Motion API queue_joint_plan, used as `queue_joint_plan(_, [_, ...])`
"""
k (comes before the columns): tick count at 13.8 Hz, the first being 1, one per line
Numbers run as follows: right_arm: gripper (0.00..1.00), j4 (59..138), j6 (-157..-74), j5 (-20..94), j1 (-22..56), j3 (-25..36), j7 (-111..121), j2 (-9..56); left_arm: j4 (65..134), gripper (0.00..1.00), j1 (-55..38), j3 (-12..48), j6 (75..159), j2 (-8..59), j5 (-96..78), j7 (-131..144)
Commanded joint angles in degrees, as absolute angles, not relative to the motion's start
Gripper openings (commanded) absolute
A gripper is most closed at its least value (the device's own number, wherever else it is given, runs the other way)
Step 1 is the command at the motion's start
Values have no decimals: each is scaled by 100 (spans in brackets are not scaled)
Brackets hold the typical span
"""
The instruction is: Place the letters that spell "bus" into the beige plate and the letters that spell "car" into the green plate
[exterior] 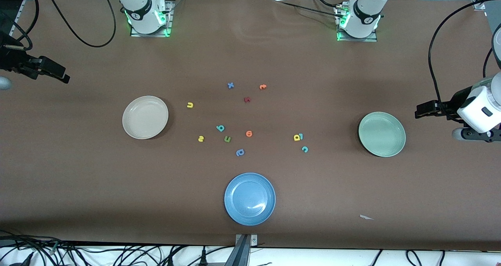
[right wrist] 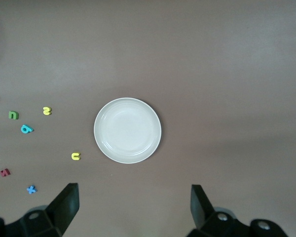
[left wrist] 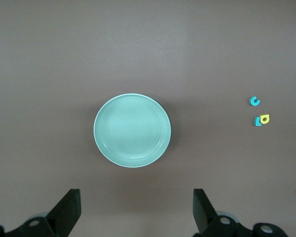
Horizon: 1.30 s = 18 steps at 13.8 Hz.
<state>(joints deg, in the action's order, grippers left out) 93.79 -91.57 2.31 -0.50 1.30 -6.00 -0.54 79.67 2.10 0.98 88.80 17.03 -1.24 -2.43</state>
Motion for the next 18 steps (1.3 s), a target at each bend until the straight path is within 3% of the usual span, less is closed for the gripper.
queue_joint_plan(1, [100,9369,-9210,19,-97,71,-588,-106,8060,100,185,62,8833,1591,-255,-352])
queue_joint_plan(18, [100,9360,-9281,9,-88,62,-580,-70,8068,100,123,70,8833,1600,-281,-114])
